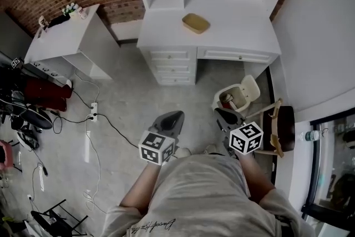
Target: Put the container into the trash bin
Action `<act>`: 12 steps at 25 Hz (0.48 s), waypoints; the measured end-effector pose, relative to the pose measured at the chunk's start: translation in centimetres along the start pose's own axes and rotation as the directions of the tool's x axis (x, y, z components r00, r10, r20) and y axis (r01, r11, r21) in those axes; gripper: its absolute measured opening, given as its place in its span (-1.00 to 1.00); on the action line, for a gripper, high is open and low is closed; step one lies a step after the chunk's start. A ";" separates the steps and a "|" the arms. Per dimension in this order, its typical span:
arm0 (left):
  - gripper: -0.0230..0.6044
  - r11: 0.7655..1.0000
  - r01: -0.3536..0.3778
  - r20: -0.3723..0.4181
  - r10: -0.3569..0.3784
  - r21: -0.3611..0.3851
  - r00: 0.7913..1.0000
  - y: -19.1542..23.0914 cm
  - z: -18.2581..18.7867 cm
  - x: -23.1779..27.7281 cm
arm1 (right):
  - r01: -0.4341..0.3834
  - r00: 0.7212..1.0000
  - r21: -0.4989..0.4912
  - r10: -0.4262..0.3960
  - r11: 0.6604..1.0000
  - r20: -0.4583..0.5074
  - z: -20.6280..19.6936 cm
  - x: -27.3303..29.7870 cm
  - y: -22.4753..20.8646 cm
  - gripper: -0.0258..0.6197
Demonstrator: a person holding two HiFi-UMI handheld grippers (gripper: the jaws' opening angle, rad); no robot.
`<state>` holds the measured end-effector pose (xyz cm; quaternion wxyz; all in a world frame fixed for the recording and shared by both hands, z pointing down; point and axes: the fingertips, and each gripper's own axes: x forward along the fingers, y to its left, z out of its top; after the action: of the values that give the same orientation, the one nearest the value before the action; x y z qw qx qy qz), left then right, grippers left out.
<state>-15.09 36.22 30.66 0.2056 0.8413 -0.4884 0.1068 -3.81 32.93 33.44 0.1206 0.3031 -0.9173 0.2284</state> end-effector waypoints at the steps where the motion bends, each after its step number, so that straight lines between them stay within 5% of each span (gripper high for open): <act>1: -0.87 1.000 0.003 -0.001 -0.003 0.001 1.000 0.2 -0.1 -0.4 | 0.000 1.000 -0.001 0.000 1.000 0.001 0.0 0.3 0.5 -0.83; 12: -0.87 0.999 0.052 -0.026 -0.052 -0.006 0.998 1.3 -2.1 -3.1 | 0.024 0.999 0.005 -0.024 1.000 -0.028 -1.5 1.8 3.4 -0.83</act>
<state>-17.73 39.05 31.62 0.2167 0.8516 -0.4641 0.1113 -7.17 35.13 34.19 0.1352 0.3111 -0.9112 0.2336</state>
